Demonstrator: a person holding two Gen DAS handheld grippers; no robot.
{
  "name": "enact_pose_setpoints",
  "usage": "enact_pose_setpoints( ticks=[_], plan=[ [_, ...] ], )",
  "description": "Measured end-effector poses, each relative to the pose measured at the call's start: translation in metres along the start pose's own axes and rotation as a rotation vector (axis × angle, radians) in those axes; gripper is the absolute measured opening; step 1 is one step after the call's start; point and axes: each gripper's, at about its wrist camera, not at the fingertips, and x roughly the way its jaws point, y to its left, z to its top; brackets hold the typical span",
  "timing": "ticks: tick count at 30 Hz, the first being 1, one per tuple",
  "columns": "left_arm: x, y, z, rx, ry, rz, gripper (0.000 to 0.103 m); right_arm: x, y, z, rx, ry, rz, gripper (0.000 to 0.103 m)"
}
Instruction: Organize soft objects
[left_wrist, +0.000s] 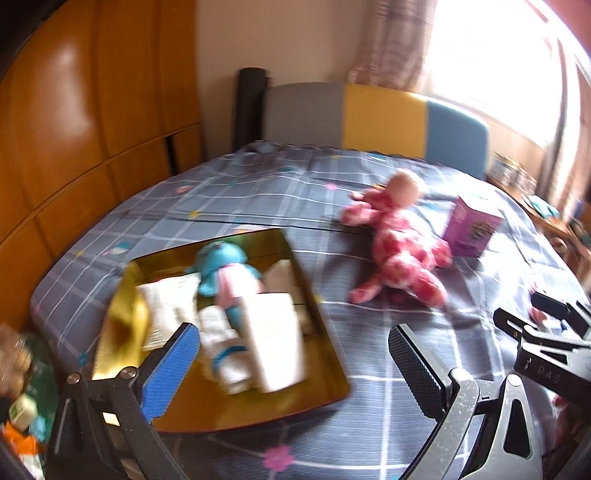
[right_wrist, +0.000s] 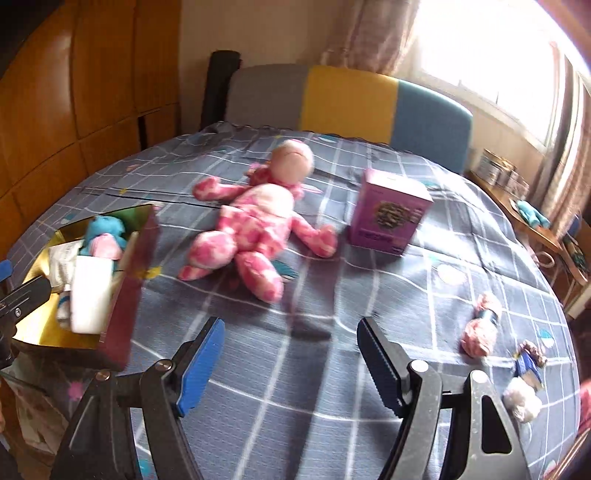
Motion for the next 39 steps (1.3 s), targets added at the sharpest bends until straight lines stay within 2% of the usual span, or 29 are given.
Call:
enact_pose_setpoints(
  ticks=[10, 20, 23, 27, 32, 39],
  plan=[
    [0.018, -0.091, 0.012, 0.174, 0.038, -0.173, 0.103, -0.012, -0.118, -0.034, 0.208, 0.063, -0.143, 0.075],
    [0.050, -0.156, 0.018, 0.204, 0.159, -0.272, 0.103, -0.053, -0.244, -0.071, 0.505, 0.082, -0.250, 0.075],
    [0.057, -0.177, 0.021, 0.210, 0.195, -0.320, 0.103, -0.064, -0.274, -0.082, 0.596, 0.082, -0.254, 0.075],
    [0.059, -0.208, 0.027, 0.251, 0.205, -0.399, 0.103, -0.074, -0.310, -0.093, 0.703, 0.078, -0.262, 0.075],
    [0.053, -0.246, 0.028, 0.332, 0.191, -0.454, 0.103, -0.063, -0.353, -0.091, 0.752, 0.128, -0.225, 0.075],
    [0.056, -0.277, 0.016, 0.405, 0.224, -0.504, 0.103, 0.010, -0.388, -0.064, 0.631, 0.291, -0.196, 0.074]
  ],
)
